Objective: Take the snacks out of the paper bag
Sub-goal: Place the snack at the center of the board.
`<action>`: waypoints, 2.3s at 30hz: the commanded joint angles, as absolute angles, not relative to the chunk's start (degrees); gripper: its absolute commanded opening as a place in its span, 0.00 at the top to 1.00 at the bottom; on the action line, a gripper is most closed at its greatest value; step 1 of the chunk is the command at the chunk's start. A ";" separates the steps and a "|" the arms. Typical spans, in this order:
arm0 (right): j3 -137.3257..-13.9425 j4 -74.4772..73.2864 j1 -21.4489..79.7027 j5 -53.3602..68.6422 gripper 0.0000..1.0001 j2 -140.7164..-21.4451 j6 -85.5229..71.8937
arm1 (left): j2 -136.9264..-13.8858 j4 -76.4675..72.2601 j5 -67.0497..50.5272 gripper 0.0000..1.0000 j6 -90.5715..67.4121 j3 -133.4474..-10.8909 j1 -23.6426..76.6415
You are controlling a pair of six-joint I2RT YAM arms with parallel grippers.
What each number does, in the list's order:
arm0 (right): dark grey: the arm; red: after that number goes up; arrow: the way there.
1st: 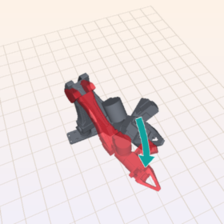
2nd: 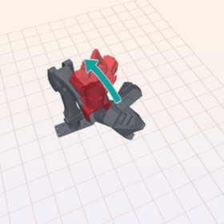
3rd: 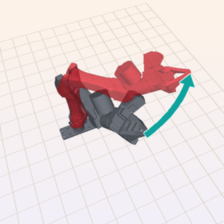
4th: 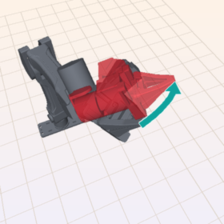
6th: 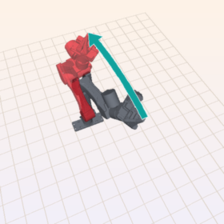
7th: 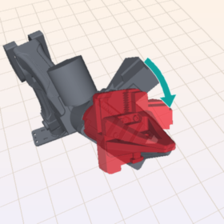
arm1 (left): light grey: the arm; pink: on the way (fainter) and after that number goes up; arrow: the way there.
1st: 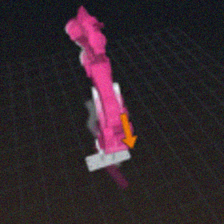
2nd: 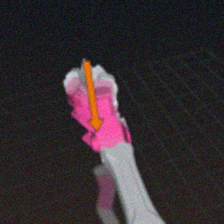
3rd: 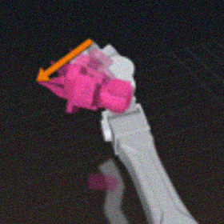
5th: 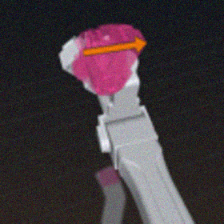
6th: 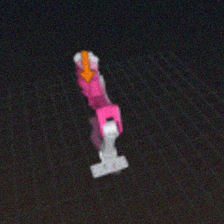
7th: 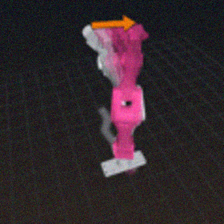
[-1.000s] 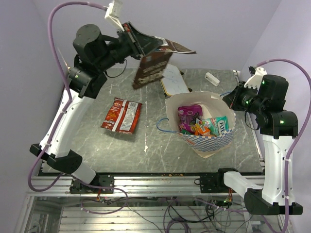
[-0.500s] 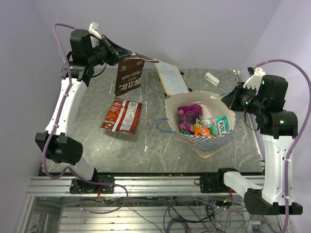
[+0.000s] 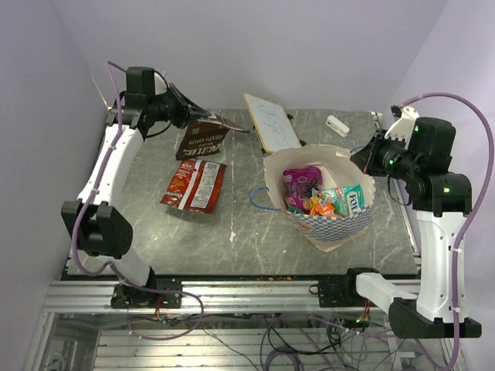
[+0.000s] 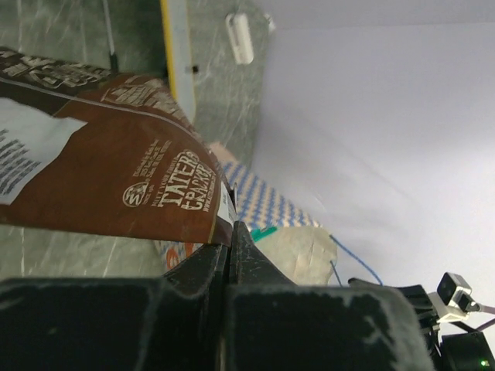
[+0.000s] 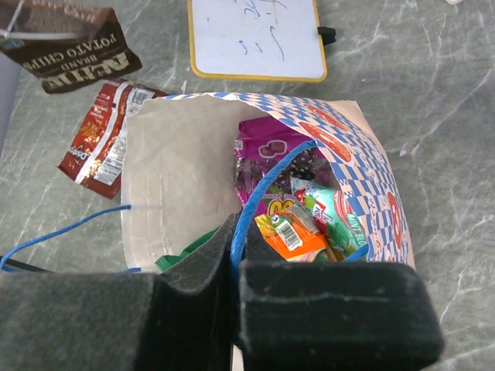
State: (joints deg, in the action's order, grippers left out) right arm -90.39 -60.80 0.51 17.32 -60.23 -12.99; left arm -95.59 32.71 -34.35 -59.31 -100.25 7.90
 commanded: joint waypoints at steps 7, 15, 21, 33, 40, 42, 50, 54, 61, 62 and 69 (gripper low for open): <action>-89.52 -59.08 1.37 19.50 1.00 -61.51 -12.57 | -79.04 45.87 -35.47 0.93 -58.52 -89.16 7.12; -88.37 -58.86 1.85 19.28 1.00 -61.38 -12.47 | -77.76 56.70 -32.75 0.93 -54.75 -86.42 6.94; -89.43 -59.02 2.02 18.36 1.00 -61.58 -12.11 | -84.15 57.06 -30.27 0.93 -48.77 -84.77 6.60; -90.53 -59.48 2.02 16.97 1.00 -61.70 -11.82 | -98.78 47.36 -30.06 0.93 -47.86 -85.79 4.58; -89.94 -59.07 1.97 17.68 1.00 -62.40 -11.84 | -106.06 41.93 -28.48 0.36 -48.53 -92.58 2.91; -90.22 -58.98 2.02 18.53 1.00 -62.78 -11.84 | -106.74 42.49 -27.85 0.12 -47.04 -94.48 2.33; -88.89 -58.52 2.00 18.85 1.00 -62.33 -12.02 | -90.70 42.17 -20.92 0.01 -44.93 -80.41 1.53; -89.22 -57.69 2.02 19.87 1.00 -63.27 -12.37 | -83.95 30.92 -25.44 0.01 -52.42 -70.55 1.69; -89.85 -57.07 2.50 20.99 1.00 -64.00 -12.55 | -91.05 34.28 -20.06 0.02 -44.85 -77.77 4.36; -89.95 -57.17 2.48 20.71 1.00 -63.84 -12.51 | -92.19 39.18 -15.63 0.03 -42.06 -80.04 5.17; -90.06 -57.79 2.55 19.48 1.00 -62.89 -12.24 | -86.19 39.65 -16.12 0.61 -58.98 -65.13 5.71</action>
State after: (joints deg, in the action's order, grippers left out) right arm -89.12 -58.22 2.07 19.99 -64.01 -12.60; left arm -93.45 42.24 -14.41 -47.51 -77.65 5.43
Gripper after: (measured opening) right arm 0.005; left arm 0.464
